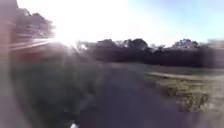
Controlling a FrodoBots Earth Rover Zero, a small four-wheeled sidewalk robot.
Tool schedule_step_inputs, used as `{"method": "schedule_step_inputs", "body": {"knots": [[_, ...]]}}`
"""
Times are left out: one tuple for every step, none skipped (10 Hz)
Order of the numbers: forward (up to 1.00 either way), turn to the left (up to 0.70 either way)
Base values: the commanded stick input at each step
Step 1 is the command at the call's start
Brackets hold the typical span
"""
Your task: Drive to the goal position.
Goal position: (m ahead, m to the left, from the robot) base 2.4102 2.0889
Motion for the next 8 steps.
{"method": "schedule_step_inputs", "body": {"knots": [[0.85,0.0],[0.85,0.0],[0.85,0.0],[0.85,0.0],[0.85,0.0],[0.85,0.0],[0.85,0.0],[0.85,0.0]]}}
